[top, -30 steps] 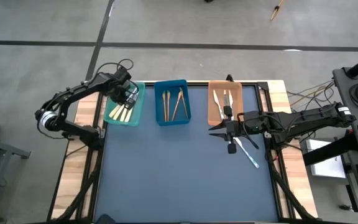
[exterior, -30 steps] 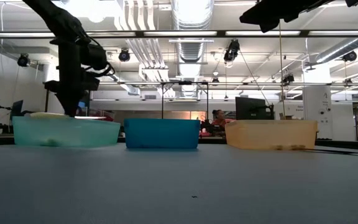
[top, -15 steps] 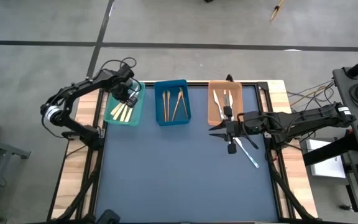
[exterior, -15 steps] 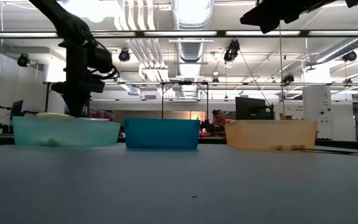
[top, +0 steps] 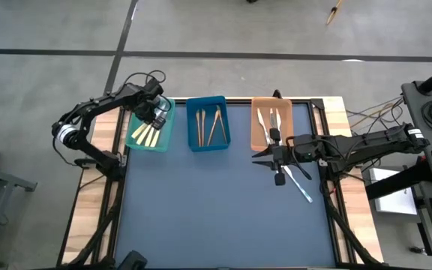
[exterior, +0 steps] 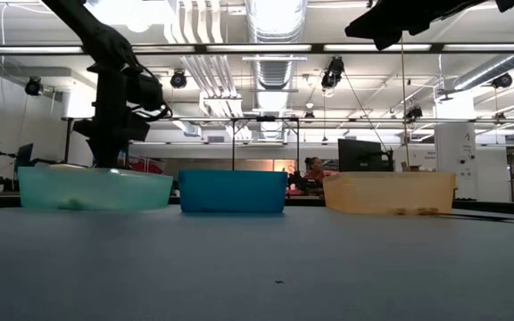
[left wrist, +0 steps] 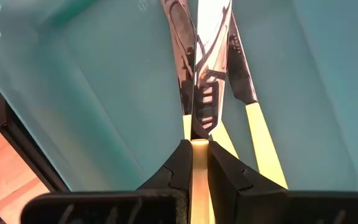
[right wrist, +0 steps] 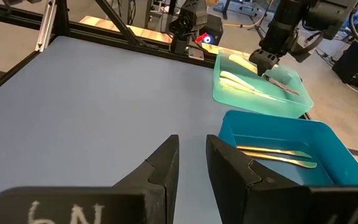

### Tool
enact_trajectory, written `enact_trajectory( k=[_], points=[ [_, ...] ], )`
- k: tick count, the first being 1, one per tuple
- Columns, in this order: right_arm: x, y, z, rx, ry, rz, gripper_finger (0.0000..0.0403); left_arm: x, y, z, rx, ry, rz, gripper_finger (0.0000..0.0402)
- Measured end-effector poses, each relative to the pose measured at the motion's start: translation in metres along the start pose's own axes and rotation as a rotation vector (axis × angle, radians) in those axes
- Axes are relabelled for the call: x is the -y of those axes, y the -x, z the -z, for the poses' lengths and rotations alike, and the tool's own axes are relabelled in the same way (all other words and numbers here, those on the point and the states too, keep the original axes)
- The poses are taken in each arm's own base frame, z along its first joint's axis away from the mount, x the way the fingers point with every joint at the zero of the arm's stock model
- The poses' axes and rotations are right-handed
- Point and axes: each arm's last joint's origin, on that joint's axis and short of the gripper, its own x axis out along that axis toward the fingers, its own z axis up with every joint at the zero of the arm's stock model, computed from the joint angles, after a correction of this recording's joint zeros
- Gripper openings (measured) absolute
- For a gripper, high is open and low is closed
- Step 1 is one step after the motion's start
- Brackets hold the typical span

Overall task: Sort silverware by color (type)
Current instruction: Put the yellow knife into the green bin

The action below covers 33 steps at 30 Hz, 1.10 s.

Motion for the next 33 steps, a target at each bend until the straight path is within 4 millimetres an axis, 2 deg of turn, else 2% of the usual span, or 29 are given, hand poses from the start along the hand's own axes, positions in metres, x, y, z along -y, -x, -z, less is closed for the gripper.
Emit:
enact_trajectory(
  k=[22, 33],
  points=[
    [0.000, 0.000, 0.000, 0.000, 0.001, 0.000, 0.0072, 0.004, -0.024, -0.008, -0.077, -0.013, -0.002, 0.0011],
    [0.000, 0.000, 0.000, 0.000, 0.004, 0.000, 0.0072, 0.005, -0.028, -0.009, -0.083, -0.018, -0.002, 0.0011]
  ],
)
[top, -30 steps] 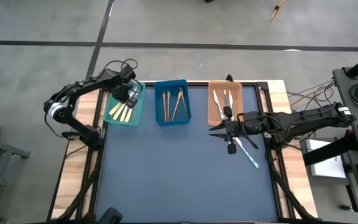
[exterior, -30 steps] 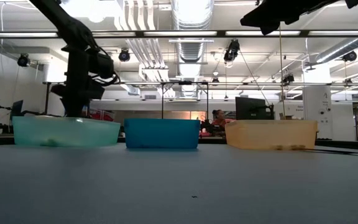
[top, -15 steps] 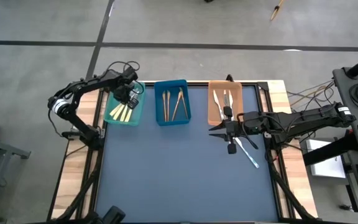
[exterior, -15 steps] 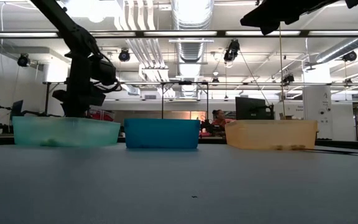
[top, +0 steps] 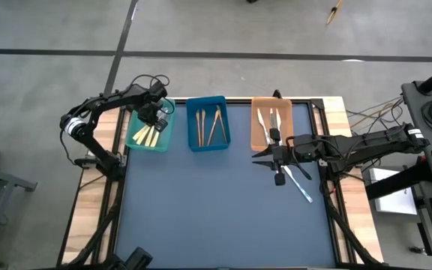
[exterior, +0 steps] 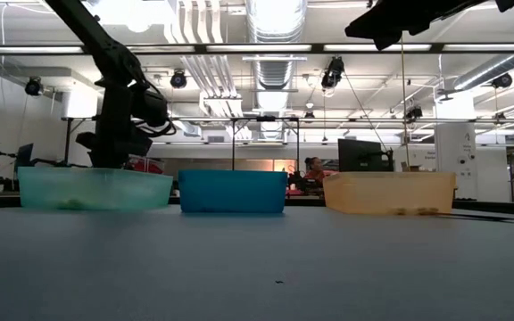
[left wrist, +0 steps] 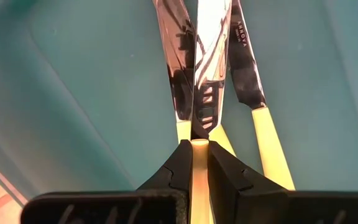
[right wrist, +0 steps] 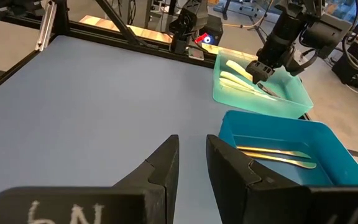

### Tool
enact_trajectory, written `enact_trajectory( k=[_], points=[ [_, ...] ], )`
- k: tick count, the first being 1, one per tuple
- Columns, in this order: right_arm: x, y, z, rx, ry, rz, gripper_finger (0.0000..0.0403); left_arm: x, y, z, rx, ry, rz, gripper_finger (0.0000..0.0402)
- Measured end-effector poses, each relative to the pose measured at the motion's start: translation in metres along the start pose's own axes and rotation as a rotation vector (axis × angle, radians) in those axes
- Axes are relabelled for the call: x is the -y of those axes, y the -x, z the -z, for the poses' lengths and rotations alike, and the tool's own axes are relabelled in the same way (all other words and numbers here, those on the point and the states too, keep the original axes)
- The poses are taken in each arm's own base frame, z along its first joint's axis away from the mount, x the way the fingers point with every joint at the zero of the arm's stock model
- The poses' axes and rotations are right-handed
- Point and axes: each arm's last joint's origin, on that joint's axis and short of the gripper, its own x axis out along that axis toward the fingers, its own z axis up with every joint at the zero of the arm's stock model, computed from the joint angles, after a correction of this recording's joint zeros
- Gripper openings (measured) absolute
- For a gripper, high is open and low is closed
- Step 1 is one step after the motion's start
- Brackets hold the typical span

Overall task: Sort silverware by color (type)
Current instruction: Put the yellow knife into the green bin

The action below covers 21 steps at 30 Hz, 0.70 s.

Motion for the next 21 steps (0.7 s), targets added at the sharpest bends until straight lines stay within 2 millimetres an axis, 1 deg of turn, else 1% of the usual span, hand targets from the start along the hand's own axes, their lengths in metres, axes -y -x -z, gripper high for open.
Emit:
enact_trajectory(
  k=[10, 21],
  points=[
    [0.0000, 0.0000, 0.0000, 0.000, -0.002, 0.000, 0.0072, 0.0000, 0.0000, -0.0002, 0.002, 0.000, 0.000, 0.0022],
    [0.0000, 0.0000, 0.0001, 0.000, -0.001, 0.000, 0.0072, 0.0000, 0.0000, -0.0002, 0.002, 0.000, 0.000, 0.0024]
  ],
)
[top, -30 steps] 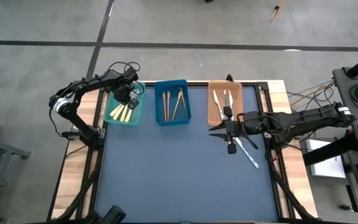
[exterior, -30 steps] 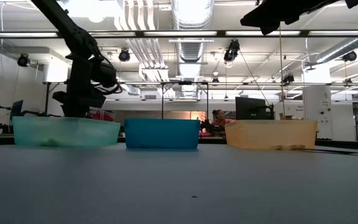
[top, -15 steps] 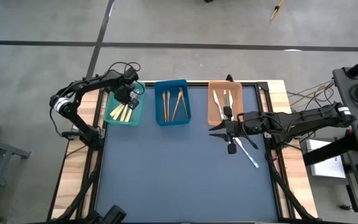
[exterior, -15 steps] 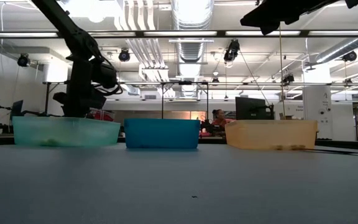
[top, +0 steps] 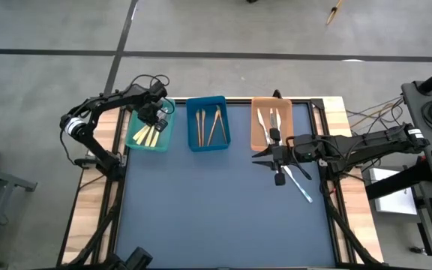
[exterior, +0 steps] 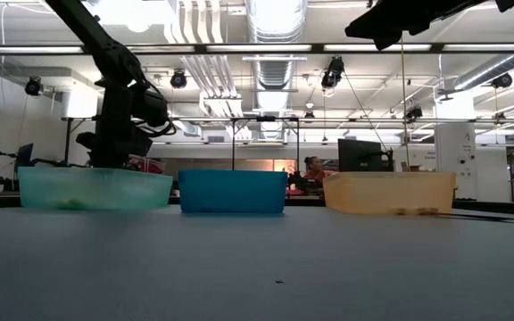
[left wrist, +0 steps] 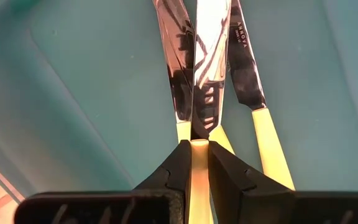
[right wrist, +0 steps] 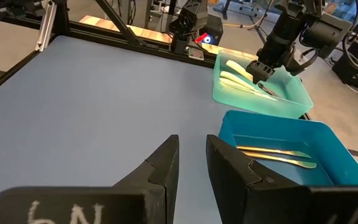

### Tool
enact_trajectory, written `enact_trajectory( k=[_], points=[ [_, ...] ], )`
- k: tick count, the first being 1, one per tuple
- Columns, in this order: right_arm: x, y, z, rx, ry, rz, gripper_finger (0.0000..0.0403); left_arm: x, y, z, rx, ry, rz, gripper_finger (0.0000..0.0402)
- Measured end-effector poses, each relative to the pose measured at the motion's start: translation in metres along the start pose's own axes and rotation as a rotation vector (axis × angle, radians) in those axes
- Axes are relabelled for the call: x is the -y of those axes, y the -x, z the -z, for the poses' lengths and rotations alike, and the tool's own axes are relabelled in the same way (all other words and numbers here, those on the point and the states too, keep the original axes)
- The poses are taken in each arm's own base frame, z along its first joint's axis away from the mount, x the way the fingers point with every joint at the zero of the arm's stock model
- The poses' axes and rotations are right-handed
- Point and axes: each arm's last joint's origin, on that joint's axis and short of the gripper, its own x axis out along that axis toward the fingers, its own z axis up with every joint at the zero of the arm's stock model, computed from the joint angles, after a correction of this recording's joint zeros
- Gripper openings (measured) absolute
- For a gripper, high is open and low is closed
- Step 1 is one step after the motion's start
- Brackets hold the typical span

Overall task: Sort silverware by color (type)
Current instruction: Put the yellow knife into the green bin, then put the white patterned table knife into the orange bin

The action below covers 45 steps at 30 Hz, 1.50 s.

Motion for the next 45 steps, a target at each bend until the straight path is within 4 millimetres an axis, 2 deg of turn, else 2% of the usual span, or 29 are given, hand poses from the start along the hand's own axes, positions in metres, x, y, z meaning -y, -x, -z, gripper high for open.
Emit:
enact_trajectory(
  k=[22, 35, 45],
  points=[
    [0.0000, 0.0000, 0.0000, 0.000, 0.000, 0.000, 0.0072, -0.0001, 0.0000, -0.0005, 0.005, 0.016, -0.002, 0.0025],
    [0.0000, 0.0000, 0.0000, 0.000, 0.000, 0.000, 0.0072, -0.0001, -0.0001, -0.0006, 0.006, 0.021, -0.002, 0.0057],
    [0.0000, 0.0000, -0.0001, 0.000, 0.000, 0.000, 0.0072, -0.0002, 0.0011, -0.0005, 0.014, 0.022, -0.002, 0.0064]
  ],
)
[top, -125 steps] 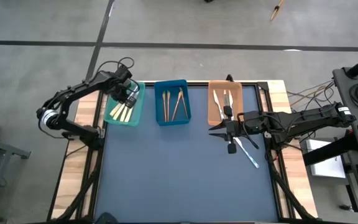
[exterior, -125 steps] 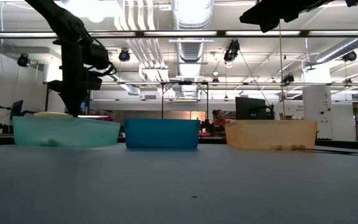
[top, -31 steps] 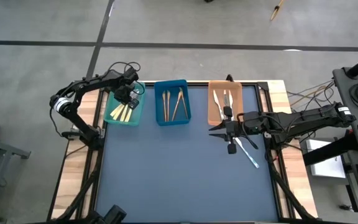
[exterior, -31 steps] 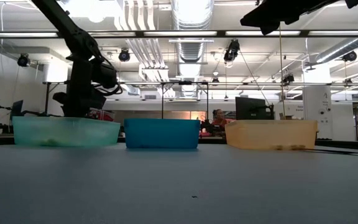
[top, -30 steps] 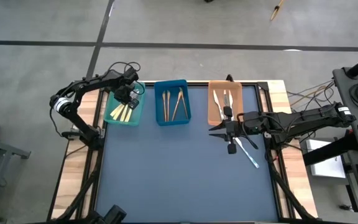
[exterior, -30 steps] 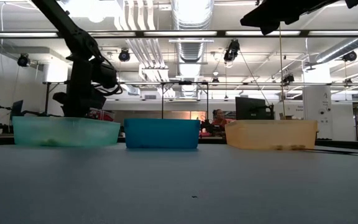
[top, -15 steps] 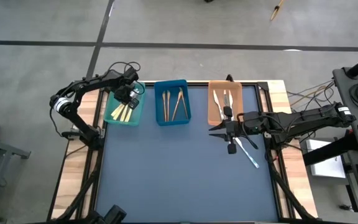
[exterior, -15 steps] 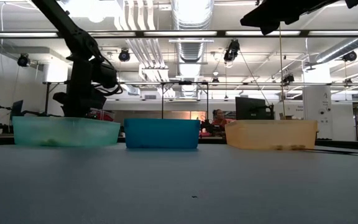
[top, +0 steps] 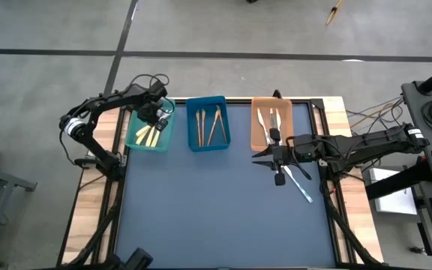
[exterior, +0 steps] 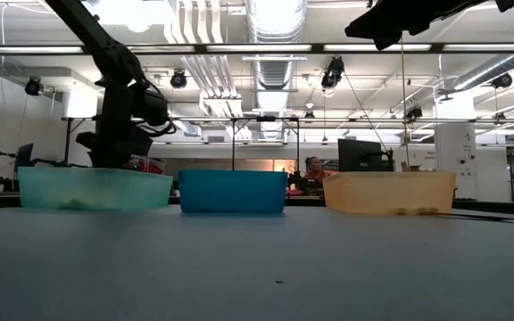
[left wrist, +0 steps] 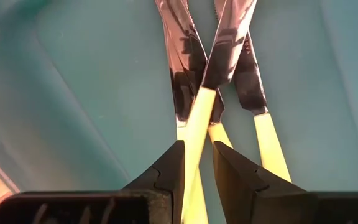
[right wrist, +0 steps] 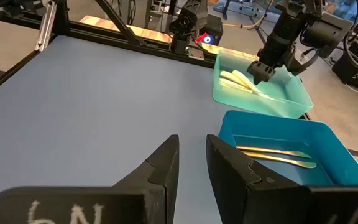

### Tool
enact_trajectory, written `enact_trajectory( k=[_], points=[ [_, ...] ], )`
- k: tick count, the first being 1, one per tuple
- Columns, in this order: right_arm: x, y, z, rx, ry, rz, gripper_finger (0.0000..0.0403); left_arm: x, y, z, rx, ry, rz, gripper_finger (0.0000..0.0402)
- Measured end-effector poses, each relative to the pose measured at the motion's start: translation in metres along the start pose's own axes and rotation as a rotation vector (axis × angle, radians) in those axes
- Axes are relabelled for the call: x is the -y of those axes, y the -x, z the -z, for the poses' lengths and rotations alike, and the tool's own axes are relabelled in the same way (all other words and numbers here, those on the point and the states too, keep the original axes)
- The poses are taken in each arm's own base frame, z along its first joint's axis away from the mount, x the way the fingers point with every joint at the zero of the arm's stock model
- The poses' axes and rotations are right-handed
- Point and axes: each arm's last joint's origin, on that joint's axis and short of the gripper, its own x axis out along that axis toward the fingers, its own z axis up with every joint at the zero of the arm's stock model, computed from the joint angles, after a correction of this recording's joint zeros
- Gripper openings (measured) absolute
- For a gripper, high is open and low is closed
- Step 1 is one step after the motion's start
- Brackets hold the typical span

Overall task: Sort silverware by color (type)
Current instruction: Put the white patterned table knife into the orange bin

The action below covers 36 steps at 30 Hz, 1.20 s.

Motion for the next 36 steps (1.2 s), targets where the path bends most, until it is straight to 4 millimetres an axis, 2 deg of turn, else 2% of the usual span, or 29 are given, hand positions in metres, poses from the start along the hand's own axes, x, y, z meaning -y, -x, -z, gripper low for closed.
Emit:
enact_trajectory(
  k=[7, 11, 16, 25, 30, 36],
  points=[
    [0.000, 0.000, 0.000, 0.000, -0.001, 0.000, 0.0072, 0.005, 0.021, 0.006, 0.089, 0.005, 0.008, 0.0064],
    [0.000, 0.000, 0.000, -0.001, -0.020, 0.007, 0.0072, 0.012, 0.044, 0.015, 0.194, -0.006, 0.024, 0.0064],
    [0.003, 0.000, 0.001, -0.016, -0.079, 0.109, 0.0072, 0.025, 0.080, 0.032, 0.385, -0.032, 0.068, 0.0064],
    [0.004, 0.000, 0.001, -0.010, -0.240, 0.157, 0.0072, 0.056, 0.134, 0.065, 0.753, -0.101, 0.239, 0.0064],
    [0.004, -0.002, 0.003, -0.019, -0.372, 0.158, 0.0072, 0.076, 0.138, 0.081, 0.903, -0.178, 0.344, 0.0064],
    [0.000, -0.015, 0.020, -0.148, -0.547, 0.174, 0.0072, 0.100, 0.117, 0.101, 0.992, -0.269, 0.446, 0.0065]
  ],
)
